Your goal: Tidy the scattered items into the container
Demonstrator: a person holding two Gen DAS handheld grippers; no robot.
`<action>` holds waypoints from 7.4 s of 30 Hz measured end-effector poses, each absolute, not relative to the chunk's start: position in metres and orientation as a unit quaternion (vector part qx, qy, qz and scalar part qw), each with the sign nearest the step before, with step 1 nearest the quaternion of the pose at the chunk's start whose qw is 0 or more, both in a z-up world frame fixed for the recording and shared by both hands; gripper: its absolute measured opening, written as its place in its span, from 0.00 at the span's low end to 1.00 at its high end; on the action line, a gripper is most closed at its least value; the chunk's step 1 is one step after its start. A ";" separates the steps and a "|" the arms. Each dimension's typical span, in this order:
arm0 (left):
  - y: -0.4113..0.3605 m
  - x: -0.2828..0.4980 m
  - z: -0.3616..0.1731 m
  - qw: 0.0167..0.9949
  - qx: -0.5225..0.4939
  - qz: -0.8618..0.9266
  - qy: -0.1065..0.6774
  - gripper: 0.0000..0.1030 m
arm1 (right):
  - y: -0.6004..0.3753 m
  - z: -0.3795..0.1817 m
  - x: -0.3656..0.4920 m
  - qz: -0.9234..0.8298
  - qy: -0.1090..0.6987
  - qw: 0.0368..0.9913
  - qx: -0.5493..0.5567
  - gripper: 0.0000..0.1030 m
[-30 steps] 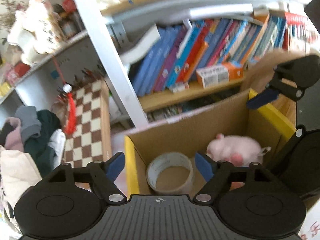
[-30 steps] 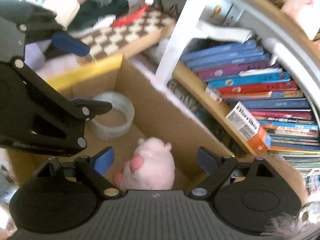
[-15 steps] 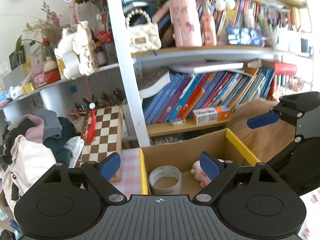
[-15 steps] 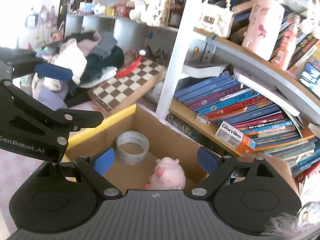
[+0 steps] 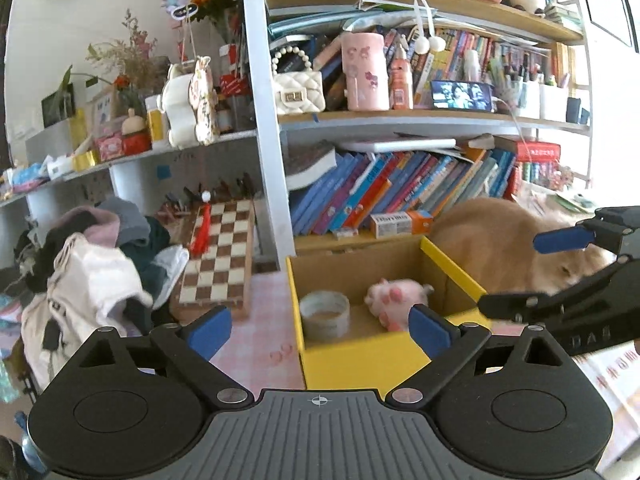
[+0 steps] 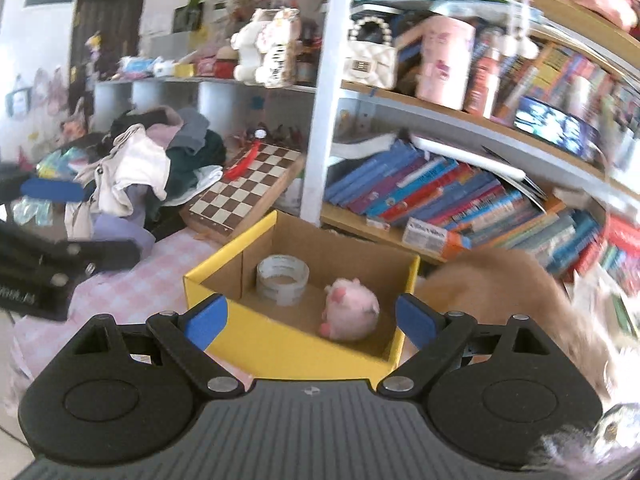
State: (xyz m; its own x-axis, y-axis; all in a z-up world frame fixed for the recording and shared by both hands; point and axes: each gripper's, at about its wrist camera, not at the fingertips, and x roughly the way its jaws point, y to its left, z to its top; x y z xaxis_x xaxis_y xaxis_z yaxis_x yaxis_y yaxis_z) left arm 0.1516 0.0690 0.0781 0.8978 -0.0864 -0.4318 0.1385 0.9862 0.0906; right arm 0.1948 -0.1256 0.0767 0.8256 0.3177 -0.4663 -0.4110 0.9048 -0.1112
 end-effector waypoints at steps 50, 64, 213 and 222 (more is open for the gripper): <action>0.082 0.033 -0.011 0.948 -0.008 -0.036 0.316 0.98 | -0.125 -0.019 0.049 0.060 0.324 0.944 -0.022 0.98; 0.072 0.031 -0.011 0.945 0.007 -0.049 0.323 0.98 | -0.130 -0.019 0.046 0.066 0.335 0.940 -0.007 0.98; 0.051 0.121 -0.044 0.923 0.025 -0.032 0.384 0.93 | -0.132 -0.051 0.171 0.118 0.427 0.896 -0.014 0.87; 0.050 0.135 -0.046 0.920 0.018 -0.023 0.390 0.91 | -0.130 -0.054 0.187 0.131 0.434 0.891 -0.015 0.84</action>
State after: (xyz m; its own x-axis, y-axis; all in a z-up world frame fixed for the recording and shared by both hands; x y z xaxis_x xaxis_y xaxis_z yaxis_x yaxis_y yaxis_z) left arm 0.1347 0.0503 -0.0461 0.6946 -0.0286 -0.7188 0.0569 0.9983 0.0153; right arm 0.1869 -0.1304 -0.0539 0.5884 0.2203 -0.7780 -0.2471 0.9651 0.0865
